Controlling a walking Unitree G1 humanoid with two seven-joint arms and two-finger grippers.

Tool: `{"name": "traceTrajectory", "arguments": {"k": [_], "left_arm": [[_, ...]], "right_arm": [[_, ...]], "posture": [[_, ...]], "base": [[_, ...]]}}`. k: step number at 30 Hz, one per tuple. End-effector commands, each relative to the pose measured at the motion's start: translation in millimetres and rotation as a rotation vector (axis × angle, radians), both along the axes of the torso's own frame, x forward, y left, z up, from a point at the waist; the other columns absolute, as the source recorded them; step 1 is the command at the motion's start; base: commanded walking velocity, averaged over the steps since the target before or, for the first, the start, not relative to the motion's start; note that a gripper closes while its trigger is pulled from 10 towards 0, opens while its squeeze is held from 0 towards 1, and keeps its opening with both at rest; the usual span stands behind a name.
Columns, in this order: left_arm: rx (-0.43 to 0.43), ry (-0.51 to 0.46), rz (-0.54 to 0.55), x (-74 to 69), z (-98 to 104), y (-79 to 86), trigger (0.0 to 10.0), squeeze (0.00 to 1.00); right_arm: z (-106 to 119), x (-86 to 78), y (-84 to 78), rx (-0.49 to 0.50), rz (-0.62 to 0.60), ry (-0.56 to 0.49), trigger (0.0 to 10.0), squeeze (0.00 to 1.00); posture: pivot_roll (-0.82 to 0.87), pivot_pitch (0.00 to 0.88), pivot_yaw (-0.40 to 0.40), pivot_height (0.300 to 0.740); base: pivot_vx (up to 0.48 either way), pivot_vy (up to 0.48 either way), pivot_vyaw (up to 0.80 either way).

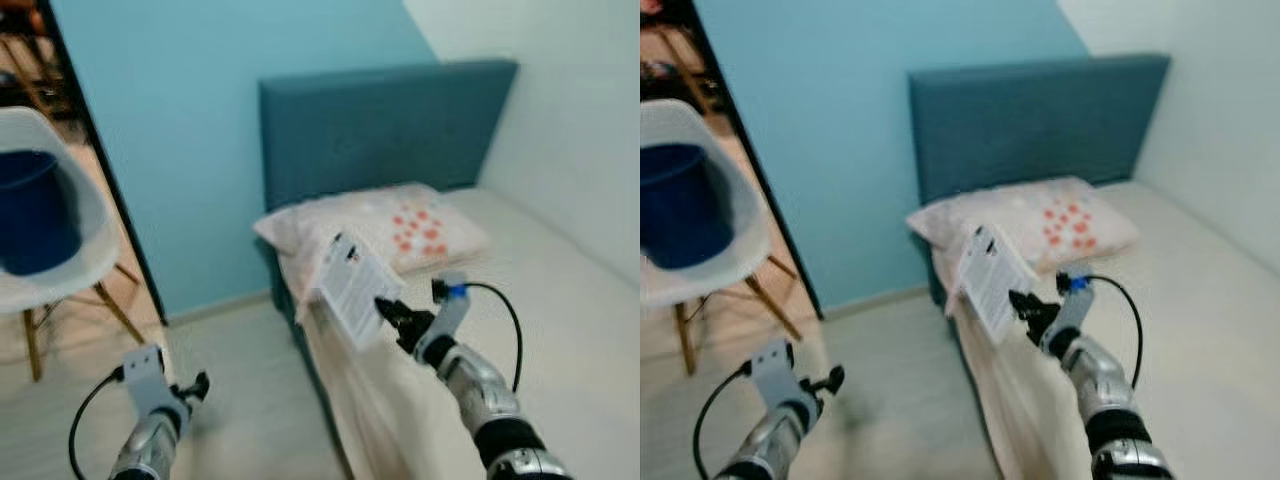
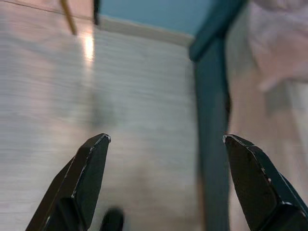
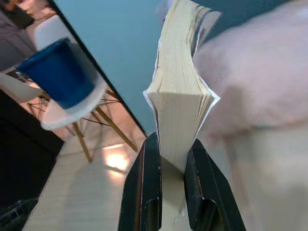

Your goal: Clean up the room

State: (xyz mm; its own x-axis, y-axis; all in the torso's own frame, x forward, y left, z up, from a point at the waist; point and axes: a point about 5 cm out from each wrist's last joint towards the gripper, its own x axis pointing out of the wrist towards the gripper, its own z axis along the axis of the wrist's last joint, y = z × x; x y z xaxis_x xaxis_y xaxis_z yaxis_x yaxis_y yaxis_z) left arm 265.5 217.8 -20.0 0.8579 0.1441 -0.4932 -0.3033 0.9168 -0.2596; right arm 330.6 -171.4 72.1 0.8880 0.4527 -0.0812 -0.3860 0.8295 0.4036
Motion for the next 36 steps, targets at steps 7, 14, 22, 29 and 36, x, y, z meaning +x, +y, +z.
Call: {"name": "traceTrajectory", "arguments": {"k": [7, 14, 22, 29, 36], "left_arm": [[0.036, -0.028, -0.072, 10.4, 7.9, -6.5, 10.0, 0.0], [0.033, -0.051, -0.065, 17.4, 13.7, -8.6, 10.0, 0.0], [0.08, -0.099, -0.123, 26.1, 23.0, -12.6, 10.0, 0.0], [0.206, -0.119, -0.188, 29.6, 29.1, -11.5, 10.0, 0.0], [0.233, -0.14, -0.181, 32.4, 34.8, -3.6, 10.0, 0.0]], "right_arm": [[-3.6, 3.8, -16.4, 0.126, -0.147, 0.094, 10.0, 0.0], [-14.3, -3.6, -33.9, 0.19, -0.219, 0.172, 10.0, 0.0], [-38.4, -23.6, -55.6, 0.319, -0.344, 0.279, 10.0, 0.0], [-56.1, -37.6, -61.2, 0.38, -0.398, 0.39, 10.0, 0.0], [-68.7, -45.2, -54.2, 0.327, -0.383, 0.465, 10.0, 0.0]], "posture": [[-0.02, 0.009, -0.049, 0.74], [-0.02, 0.003, -0.05, 0.74], [-0.02, 0.0, -0.049, 0.74], [-0.01, 0.012, -0.041, 0.74], [0.0, 0.026, -0.032, 0.74]], "base": [[0.051, -0.131, 0.0], [0.0, -0.24, 0.0], [0.0, 0.0, 0.0], [0.0, 0.0, 0.0], [0.0, 0.0, 0.0]]}}
